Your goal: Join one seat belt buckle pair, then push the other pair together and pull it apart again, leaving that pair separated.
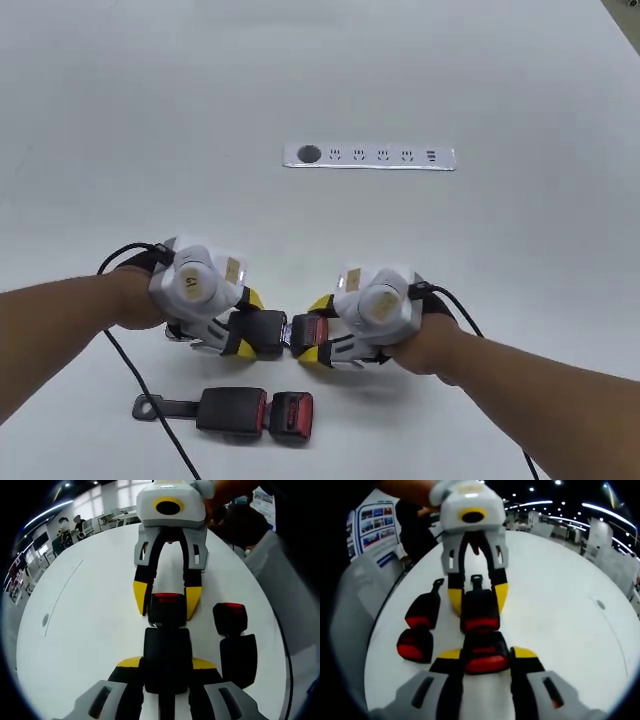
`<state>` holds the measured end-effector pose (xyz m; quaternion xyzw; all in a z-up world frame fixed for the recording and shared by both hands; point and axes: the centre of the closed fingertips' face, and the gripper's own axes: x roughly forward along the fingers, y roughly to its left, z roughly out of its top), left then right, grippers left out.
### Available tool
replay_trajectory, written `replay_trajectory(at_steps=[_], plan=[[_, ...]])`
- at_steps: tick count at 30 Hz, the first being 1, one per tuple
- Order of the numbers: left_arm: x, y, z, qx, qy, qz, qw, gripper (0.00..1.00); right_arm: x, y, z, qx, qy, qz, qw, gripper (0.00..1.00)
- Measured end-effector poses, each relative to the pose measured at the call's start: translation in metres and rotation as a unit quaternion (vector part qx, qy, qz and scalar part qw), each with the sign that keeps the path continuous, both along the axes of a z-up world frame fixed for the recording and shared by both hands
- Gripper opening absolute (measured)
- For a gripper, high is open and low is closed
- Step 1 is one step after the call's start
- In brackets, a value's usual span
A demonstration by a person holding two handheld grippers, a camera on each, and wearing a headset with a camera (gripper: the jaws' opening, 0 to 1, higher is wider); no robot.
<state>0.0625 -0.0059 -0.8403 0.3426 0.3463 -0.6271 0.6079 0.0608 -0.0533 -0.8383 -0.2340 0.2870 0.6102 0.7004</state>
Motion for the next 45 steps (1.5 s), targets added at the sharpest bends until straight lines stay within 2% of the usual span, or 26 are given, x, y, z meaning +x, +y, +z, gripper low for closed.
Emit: replay_trajectory(at_steps=[6,13,19,26,28,36,45], plan=[[-0.002,-0.001,0.003,-0.015,0.004,0.006,0.9999,0.35,-0.001,-0.01,0.001,0.005,-0.001,0.0,1.0,0.36],[-0.002,-0.001,0.004,-0.031,0.007,0.015,0.9994,0.35,-0.001,-0.011,0.0,0.015,-0.002,0.001,0.9999,0.36],[-0.001,-0.002,0.004,-0.037,0.007,0.02,0.9991,0.35,-0.003,-0.018,0.0,0.02,-0.001,-0.009,0.9997,0.36],[0.0,-0.001,0.003,-0.042,0.009,0.027,0.9987,0.36,-0.005,-0.04,-0.001,0.019,-0.005,-0.019,0.9996,0.37],[0.0,-0.002,0.004,-0.043,0.009,0.03,0.9986,0.36,-0.006,-0.045,-0.001,0.027,-0.005,-0.019,0.9995,0.37],[0.0,-0.001,0.003,-0.045,0.011,0.038,0.9982,0.36,-0.01,-0.073,0.0,0.02,0.0,-0.029,0.9994,0.37],[0.001,-0.001,0.003,-0.043,0.013,0.041,0.9982,0.36,-0.01,-0.1,0.0,0.012,-0.006,-0.033,0.9993,0.37]])
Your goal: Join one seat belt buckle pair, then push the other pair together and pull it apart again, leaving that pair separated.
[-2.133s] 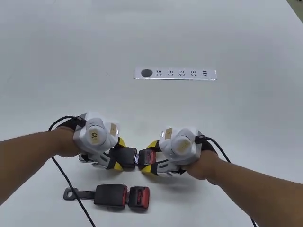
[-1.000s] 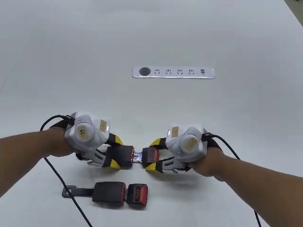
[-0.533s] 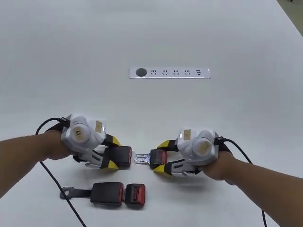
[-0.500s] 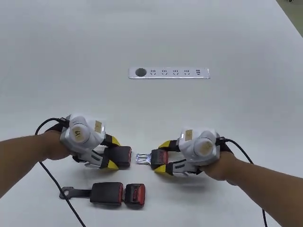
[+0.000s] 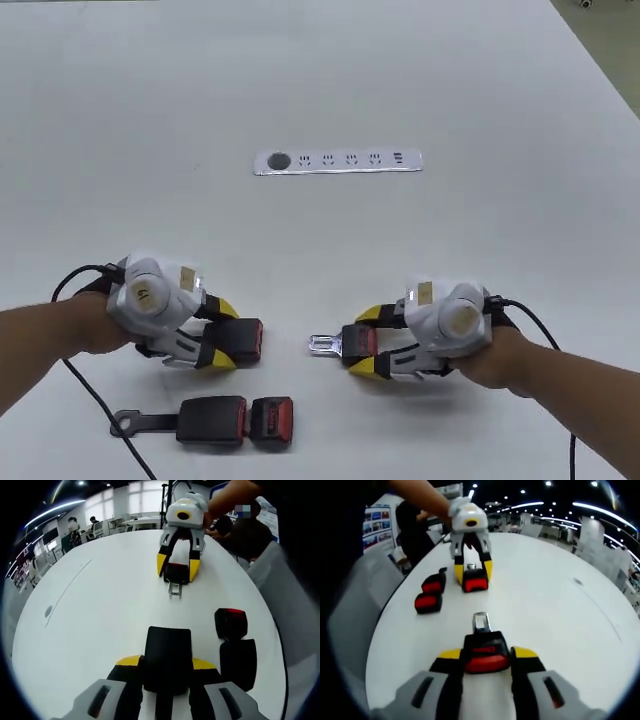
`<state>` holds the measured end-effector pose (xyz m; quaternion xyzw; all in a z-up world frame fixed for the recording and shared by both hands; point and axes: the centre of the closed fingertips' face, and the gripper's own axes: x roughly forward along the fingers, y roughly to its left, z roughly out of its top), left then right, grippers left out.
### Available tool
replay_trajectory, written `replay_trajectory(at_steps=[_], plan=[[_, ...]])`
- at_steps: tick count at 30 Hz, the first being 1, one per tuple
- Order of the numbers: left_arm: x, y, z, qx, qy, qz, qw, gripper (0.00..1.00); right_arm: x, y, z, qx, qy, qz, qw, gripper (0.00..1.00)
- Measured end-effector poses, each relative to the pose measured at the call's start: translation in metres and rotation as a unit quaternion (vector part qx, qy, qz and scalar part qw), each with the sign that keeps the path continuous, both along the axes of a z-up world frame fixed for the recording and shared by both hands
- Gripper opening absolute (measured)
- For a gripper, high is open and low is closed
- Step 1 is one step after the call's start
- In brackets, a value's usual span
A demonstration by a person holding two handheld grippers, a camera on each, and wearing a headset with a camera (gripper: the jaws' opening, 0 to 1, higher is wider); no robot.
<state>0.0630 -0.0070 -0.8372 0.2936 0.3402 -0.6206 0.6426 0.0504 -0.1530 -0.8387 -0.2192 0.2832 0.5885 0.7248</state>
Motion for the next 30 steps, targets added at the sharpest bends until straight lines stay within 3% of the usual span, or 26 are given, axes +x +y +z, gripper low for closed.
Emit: replay_trajectory(at_steps=[16,27,29,30], plan=[[0.0,0.0,0.0,0.005,0.0,0.0,1.0,0.36,-0.009,-0.042,-0.004,-0.013,0.004,-0.016,0.9998,0.37],[0.0,-0.002,0.001,0.01,0.0,0.006,0.9999,0.36,-0.009,-0.05,-0.003,-0.031,-0.001,-0.023,0.9992,0.38],[-0.002,-0.003,0.002,0.014,0.007,0.014,0.9998,0.38,-0.008,-0.051,-0.003,-0.04,0.0,-0.027,0.9988,0.39],[-0.004,-0.005,0.004,0.014,0.022,0.023,0.9994,0.4,-0.008,-0.051,-0.003,-0.043,-0.001,-0.032,0.9986,0.4]])
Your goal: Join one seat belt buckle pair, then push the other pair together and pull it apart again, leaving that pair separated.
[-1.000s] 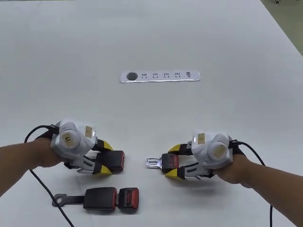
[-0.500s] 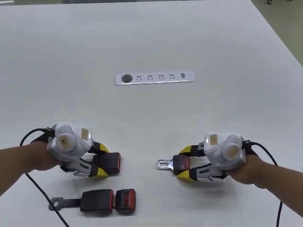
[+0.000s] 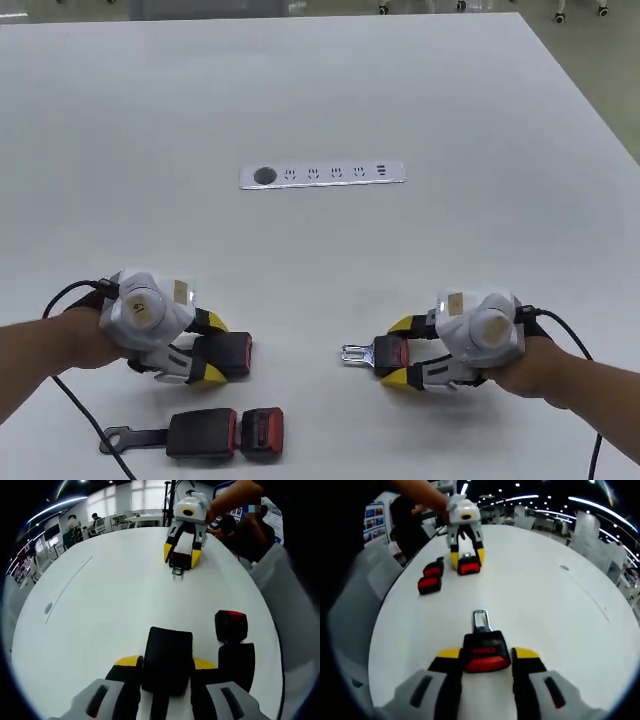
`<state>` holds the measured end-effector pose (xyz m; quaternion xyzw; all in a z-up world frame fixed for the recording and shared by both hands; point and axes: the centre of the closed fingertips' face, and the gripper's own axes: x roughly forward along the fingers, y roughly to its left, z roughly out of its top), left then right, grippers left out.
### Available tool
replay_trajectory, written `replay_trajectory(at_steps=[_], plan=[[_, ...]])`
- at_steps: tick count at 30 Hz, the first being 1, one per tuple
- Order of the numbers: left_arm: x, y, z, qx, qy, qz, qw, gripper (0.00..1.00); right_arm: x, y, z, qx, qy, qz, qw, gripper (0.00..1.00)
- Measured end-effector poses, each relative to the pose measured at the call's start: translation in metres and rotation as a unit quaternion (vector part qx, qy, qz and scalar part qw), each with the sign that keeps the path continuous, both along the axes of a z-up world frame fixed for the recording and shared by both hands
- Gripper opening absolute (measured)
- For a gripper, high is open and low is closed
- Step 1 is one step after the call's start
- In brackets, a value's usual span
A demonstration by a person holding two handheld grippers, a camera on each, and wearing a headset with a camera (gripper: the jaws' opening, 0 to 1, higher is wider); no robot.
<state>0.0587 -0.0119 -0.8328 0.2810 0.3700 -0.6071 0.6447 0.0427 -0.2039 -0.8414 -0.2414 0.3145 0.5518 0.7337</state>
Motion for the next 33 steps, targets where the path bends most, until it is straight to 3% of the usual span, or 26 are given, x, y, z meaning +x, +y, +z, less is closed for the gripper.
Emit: replay_trajectory(at_steps=[2,4,5,7,9,12,13,15,16,18,20,21,22,23,24,26,27,28,31,32,33], plan=[[-0.002,-0.001,0.003,0.005,0.02,0.022,0.9995,0.46,0.003,-0.002,0.001,-0.009,-0.009,-0.015,0.9998,0.44],[0.003,-0.001,0.008,0.001,0.012,0.024,0.9996,0.55,0.005,-0.001,0.007,0.007,0.002,-0.046,0.9989,0.49],[0.009,-0.002,0.012,-0.008,0.006,0.048,0.9988,0.57,0.009,-0.001,0.012,0.014,-0.004,-0.062,0.998,0.53],[0.017,-0.003,0.024,-0.033,0.011,0.104,0.994,0.63,0.013,0.0,0.021,0.025,-0.013,-0.082,0.9962,0.58],[0.026,-0.002,0.036,-0.051,-0.006,0.147,0.9878,0.73,0.017,-0.002,0.028,0.032,-0.016,-0.118,0.9924,0.62],[0.032,0.001,0.051,-0.083,-0.02,0.196,0.9769,0.81,0.025,-0.002,0.044,0.056,-0.032,-0.16,0.9849,0.68],[0.032,0.005,0.056,-0.089,-0.023,0.216,0.9721,0.82,0.027,-0.002,0.052,0.071,-0.043,-0.18,0.9802,0.7],[0.029,0.016,0.057,-0.079,-0.017,0.253,0.9641,0.85,0.03,-0.004,0.065,0.087,-0.055,-0.216,0.971,0.73],[0.027,0.021,0.058,-0.074,-0.015,0.263,0.9617,0.86,0.032,-0.004,0.074,0.101,-0.066,-0.234,0.9648,0.74],[0.021,0.025,0.063,-0.083,-0.022,0.267,0.9599,0.88,0.031,-0.007,0.08,0.106,-0.071,-0.26,0.9571,0.75],[0.018,0.029,0.071,-0.095,-0.029,0.29,0.952,0.89,0.028,-0.006,0.083,0.102,-0.074,-0.264,0.9562,0.79],[0.016,0.031,0.079,-0.117,-0.027,0.319,0.94,0.89,0.025,-0.005,0.089,0.108,-0.081,-0.272,0.9528,0.81],[0.015,0.031,0.082,-0.125,-0.028,0.326,0.9365,0.89,0.024,-0.004,0.09,0.11,-0.082,-0.275,0.9517,0.82],[0.014,0.034,0.092,-0.15,-0.043,0.345,0.9256,0.89,0.02,-0.002,0.093,0.113,-0.08,-0.281,0.9495,0.83],[0.012,0.037,0.094,-0.153,-0.051,0.349,0.9231,0.91,0.017,-0.002,0.094,0.11,-0.083,-0.282,0.9496,0.83],[0.001,0.044,0.095,-0.153,-0.039,0.362,0.9186,0.92,0.011,0.0,0.098,0.106,-0.092,-0.283,0.9489,0.84],[-0.003,0.045,0.098,-0.16,-0.036,0.37,0.9143,0.92,0.006,0.004,0.104,0.117,-0.087,-0.288,0.9464,0.84],[-0.007,0.048,0.104,-0.177,-0.045,0.377,0.9082,0.92,0.002,0.006,0.107,0.121,-0.088,-0.289,0.9455,0.85],[-0.018,0.06,0.107,-0.179,-0.053,0.391,0.901,0.95,-0.007,0.01,0.113,0.123,-0.097,-0.288,0.9445,0.87],[-0.023,0.064,0.11,-0.184,-0.058,0.399,0.8964,0.96,-0.012,0.012,0.115,0.125,-0.1,-0.289,0.944,0.88],[-0.025,0.065,0.11,-0.185,-0.058,0.401,0.8955,0.97,-0.013,0.012,0.116,0.125,-0.1,-0.289,0.9438,0.89]])
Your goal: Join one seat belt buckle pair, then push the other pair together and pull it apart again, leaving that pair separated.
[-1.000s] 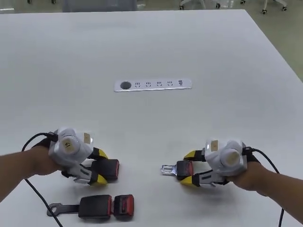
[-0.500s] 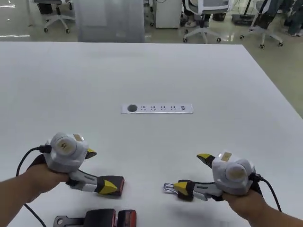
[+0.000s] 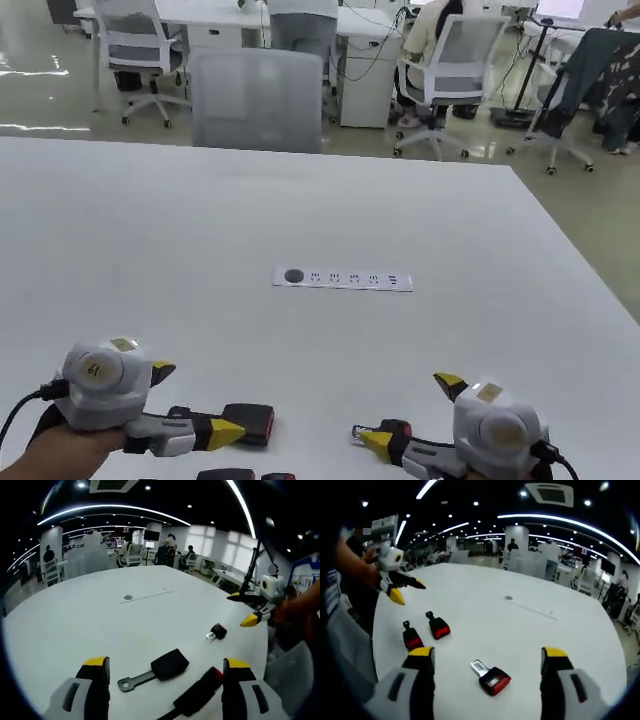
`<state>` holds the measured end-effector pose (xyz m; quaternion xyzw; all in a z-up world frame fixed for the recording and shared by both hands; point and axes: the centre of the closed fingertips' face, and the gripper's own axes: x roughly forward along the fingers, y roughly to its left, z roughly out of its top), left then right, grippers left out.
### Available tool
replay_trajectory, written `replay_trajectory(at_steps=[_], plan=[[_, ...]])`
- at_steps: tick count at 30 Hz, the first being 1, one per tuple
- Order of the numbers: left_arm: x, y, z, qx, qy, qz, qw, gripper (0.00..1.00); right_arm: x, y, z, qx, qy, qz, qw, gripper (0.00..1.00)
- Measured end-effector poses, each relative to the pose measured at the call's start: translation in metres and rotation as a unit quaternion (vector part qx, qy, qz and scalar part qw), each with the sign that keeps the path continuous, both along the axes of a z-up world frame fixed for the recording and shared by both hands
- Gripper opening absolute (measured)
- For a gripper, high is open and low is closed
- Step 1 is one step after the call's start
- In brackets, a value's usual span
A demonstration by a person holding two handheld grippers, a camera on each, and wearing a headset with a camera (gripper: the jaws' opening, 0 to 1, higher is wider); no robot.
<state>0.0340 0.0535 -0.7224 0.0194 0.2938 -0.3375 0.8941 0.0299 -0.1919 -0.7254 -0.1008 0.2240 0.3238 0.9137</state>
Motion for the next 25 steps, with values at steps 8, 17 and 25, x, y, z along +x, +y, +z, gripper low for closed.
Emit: replay_trajectory(at_steps=[8,17,25], plan=[[-0.03,0.019,0.019,-0.018,-0.025,0.019,0.9993,1.0,-0.029,0.013,0.011,-0.003,-0.016,0.013,0.9998,0.94],[-0.07,0.033,0.022,-0.017,-0.036,0.002,0.9992,1.0,-0.054,0.03,0.022,0.001,-0.035,0.059,0.9976,1.0],[-0.095,0.03,0.033,-0.021,-0.055,-0.025,0.9979,1.0,-0.08,0.034,0.017,0.008,-0.027,0.095,0.995,1.0]])
